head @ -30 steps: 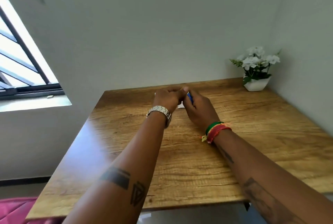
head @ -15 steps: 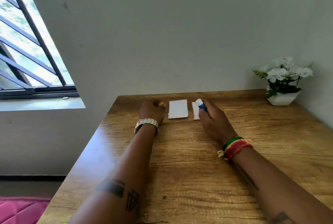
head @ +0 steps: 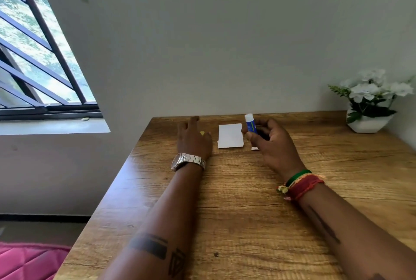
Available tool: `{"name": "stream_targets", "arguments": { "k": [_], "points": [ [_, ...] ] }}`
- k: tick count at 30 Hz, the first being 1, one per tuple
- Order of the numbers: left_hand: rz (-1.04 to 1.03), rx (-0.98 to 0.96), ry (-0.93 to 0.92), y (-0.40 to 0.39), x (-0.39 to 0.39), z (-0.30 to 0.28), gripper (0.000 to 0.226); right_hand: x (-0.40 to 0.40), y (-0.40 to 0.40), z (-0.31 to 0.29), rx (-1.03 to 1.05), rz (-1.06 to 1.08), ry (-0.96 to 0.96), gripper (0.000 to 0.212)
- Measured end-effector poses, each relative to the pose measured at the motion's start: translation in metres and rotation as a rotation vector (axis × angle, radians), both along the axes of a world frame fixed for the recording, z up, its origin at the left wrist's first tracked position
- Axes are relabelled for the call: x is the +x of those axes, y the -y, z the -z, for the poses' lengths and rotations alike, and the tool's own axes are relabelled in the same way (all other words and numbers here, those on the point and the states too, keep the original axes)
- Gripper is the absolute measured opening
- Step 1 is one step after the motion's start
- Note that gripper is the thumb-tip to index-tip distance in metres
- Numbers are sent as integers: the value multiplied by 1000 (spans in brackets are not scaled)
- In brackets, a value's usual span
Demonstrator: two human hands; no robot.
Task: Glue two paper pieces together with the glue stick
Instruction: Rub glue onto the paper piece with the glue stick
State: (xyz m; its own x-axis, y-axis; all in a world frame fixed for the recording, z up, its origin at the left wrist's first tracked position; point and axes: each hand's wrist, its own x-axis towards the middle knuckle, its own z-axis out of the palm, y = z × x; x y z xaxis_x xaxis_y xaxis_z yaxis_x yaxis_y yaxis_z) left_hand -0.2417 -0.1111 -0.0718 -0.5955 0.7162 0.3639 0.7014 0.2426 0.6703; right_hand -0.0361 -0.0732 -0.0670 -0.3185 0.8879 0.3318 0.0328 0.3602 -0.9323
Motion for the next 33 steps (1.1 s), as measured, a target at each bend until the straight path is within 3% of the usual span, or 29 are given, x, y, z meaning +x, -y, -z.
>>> {"name": "stream_targets", "arguments": {
  "k": [3,7,9,13,21,30,33],
  "points": [
    [112,182,49,1,29,-19,25,-10,-3,-9,-71,-30,-66,30],
    [317,234,607,4,63,-25,26,-13,-3,-5,-145,-89,-93,36],
    [361,243,675,4,68,-16,19,-9,-1,1,-153,-104,-68,38],
    [429,237,650,3,66,-8,25,-1,-2,6,-117,-75,48,42],
    [450,252,555,-3,69,-5,13,-2,-6,4,-49,80,186,30],
    [513,247,576,2,73,-4,29,6,0,-1,-43,76,227,35],
    [519,231,588,3,69,-6,23,5,2,-3,-58,63,216,40]
  ]
}}
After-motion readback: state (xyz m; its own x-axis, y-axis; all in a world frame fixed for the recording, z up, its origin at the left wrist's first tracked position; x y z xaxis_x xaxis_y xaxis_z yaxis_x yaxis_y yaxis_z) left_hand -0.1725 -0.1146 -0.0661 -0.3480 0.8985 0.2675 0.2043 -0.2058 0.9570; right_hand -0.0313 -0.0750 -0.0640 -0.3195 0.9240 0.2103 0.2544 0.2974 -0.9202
